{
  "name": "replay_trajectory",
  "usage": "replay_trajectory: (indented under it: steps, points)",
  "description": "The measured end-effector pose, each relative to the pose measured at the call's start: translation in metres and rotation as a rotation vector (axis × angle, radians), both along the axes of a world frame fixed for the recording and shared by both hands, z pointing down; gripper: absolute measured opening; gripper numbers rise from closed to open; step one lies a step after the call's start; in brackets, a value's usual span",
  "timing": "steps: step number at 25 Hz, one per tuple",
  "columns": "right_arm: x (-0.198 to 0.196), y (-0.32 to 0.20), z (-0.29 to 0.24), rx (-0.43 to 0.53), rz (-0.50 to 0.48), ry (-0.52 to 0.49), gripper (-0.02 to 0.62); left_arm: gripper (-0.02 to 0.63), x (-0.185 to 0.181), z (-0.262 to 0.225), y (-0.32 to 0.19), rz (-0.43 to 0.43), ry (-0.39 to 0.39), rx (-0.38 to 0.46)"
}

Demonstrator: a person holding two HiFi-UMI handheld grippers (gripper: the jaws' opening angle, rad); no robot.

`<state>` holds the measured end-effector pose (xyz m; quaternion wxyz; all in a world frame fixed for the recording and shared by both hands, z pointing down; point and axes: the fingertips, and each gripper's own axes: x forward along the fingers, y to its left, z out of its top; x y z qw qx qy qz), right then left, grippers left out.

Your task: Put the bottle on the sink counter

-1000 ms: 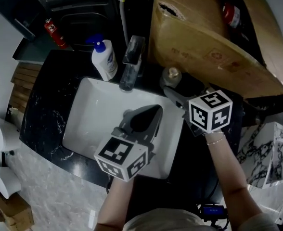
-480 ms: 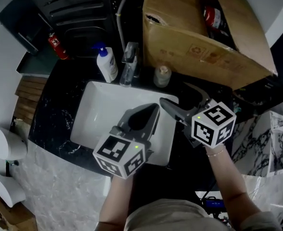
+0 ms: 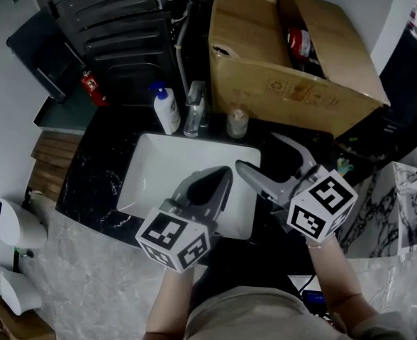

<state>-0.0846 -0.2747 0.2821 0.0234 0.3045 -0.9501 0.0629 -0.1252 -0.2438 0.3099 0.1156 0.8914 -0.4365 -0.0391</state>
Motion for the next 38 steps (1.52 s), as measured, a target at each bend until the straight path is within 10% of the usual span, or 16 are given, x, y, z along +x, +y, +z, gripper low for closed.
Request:
replay_trajectory:
  steps: [15,30,38]
  points:
    - [0.007,0.066,-0.017,0.062,-0.004,-0.157,0.270,0.008,0.004,-0.043,0.062,0.072,0.073,0.197]
    - [0.000,0.095,-0.001,0.058,-0.094,-0.131,0.005,0.008,0.007,-0.014,0.077,0.068,0.046,0.105]
    - [0.002,0.087,0.002,0.059,-0.067,-0.114,0.003,0.008,0.007,0.000,0.071,0.042,0.016,0.052]
